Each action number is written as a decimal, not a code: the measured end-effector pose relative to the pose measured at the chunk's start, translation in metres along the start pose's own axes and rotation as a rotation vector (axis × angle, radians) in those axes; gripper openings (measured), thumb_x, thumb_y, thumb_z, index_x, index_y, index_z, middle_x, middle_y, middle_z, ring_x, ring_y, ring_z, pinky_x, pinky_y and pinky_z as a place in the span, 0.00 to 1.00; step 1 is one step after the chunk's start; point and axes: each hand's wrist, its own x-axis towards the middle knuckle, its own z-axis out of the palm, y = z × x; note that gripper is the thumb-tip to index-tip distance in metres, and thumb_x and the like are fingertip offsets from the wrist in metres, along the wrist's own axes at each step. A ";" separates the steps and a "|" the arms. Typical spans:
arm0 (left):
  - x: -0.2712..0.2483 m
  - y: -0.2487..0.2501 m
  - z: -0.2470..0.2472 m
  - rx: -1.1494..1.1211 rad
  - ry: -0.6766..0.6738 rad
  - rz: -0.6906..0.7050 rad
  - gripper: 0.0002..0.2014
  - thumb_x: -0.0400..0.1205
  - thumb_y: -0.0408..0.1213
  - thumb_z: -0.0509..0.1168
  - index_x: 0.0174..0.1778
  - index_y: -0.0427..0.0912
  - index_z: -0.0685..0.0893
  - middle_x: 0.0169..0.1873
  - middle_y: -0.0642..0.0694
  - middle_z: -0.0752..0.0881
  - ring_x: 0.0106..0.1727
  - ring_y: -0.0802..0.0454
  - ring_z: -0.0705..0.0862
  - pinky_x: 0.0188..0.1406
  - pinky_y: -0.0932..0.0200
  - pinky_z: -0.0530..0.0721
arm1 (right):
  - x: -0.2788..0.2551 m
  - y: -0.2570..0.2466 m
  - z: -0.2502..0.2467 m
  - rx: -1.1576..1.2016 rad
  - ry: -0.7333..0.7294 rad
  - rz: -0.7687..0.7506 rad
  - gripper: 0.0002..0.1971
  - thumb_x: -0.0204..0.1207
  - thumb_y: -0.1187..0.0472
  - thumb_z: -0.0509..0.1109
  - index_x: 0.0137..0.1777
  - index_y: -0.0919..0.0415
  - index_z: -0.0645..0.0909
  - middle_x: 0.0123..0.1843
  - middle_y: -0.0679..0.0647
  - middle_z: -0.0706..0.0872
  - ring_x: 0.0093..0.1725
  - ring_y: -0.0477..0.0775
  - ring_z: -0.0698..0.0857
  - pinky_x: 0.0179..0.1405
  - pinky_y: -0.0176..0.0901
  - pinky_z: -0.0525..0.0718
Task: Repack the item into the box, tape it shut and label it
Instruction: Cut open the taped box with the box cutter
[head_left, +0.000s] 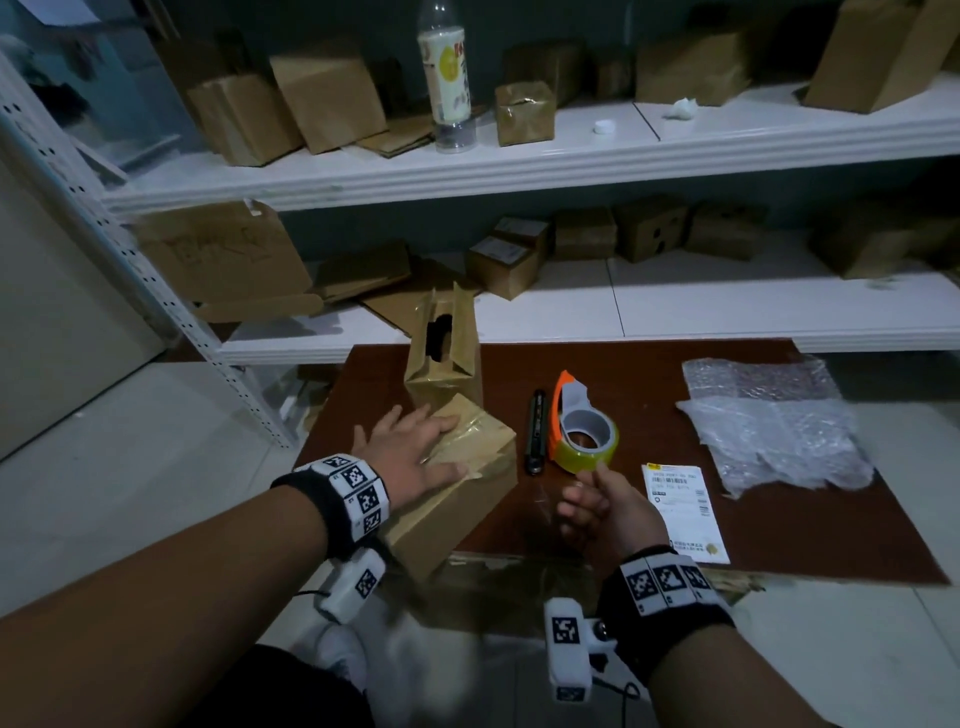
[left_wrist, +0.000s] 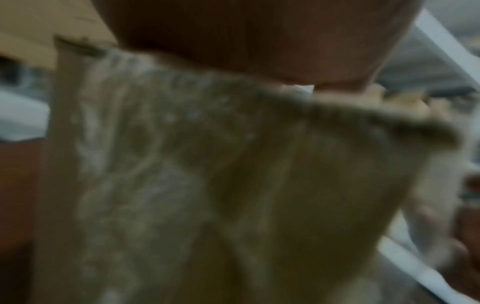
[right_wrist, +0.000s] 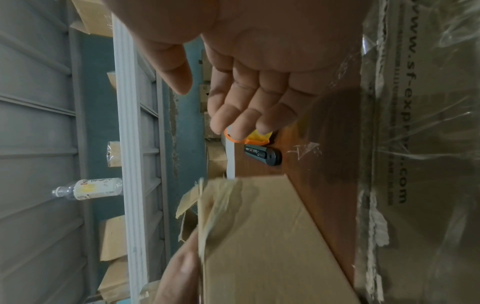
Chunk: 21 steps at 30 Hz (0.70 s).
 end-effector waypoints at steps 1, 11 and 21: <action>0.001 0.004 0.001 0.085 -0.019 0.012 0.45 0.69 0.79 0.60 0.81 0.75 0.52 0.87 0.51 0.51 0.87 0.43 0.47 0.80 0.28 0.42 | 0.000 0.000 0.000 -0.005 0.000 -0.001 0.14 0.85 0.49 0.64 0.54 0.61 0.82 0.32 0.54 0.88 0.35 0.56 0.86 0.36 0.47 0.81; 0.026 0.013 -0.026 0.409 -0.092 0.143 0.51 0.77 0.52 0.73 0.81 0.76 0.39 0.88 0.46 0.39 0.88 0.42 0.41 0.85 0.38 0.44 | -0.004 -0.016 -0.008 -0.019 0.030 0.007 0.14 0.85 0.49 0.64 0.54 0.59 0.84 0.41 0.54 0.93 0.45 0.56 0.90 0.40 0.49 0.84; -0.018 0.111 0.036 -0.239 0.321 0.377 0.27 0.79 0.46 0.71 0.75 0.57 0.74 0.74 0.62 0.69 0.74 0.62 0.71 0.77 0.54 0.74 | -0.009 -0.039 -0.037 0.219 0.086 -0.010 0.13 0.84 0.50 0.65 0.49 0.59 0.83 0.38 0.53 0.92 0.45 0.54 0.87 0.44 0.51 0.82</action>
